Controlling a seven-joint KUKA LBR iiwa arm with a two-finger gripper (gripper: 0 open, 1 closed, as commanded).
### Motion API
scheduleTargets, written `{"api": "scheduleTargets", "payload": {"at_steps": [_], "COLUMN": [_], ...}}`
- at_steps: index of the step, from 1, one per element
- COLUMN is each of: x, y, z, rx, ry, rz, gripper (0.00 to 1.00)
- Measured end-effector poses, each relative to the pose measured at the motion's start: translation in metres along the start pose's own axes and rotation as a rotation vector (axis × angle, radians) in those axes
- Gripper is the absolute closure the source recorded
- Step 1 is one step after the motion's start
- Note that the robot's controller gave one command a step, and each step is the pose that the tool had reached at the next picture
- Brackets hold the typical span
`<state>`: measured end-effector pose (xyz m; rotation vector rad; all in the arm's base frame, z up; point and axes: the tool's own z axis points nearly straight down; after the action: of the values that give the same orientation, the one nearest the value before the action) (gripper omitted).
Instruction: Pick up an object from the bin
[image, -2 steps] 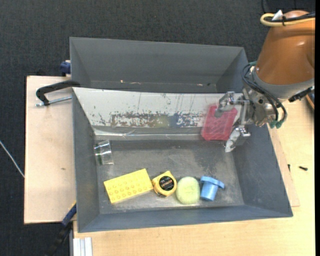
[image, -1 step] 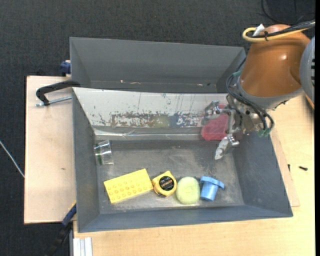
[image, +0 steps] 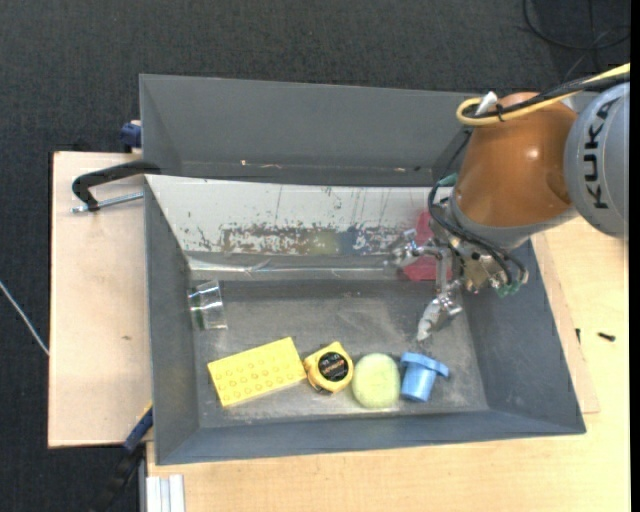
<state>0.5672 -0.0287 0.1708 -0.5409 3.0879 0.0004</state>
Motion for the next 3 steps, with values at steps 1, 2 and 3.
{"api": "scheduleTargets", "payload": {"at_steps": [1, 2, 3], "x": [0.02, 0.045, 0.024], "y": [0.036, 0.047, 0.101], "z": [0.055, 0.09, 0.095], "rx": [-0.001, -0.002, -0.001], "ry": [0.003, 0.006, 0.024], "rz": [-0.217, -0.277, -0.132], "gripper": [0.0, 0.0, 1.0]}}
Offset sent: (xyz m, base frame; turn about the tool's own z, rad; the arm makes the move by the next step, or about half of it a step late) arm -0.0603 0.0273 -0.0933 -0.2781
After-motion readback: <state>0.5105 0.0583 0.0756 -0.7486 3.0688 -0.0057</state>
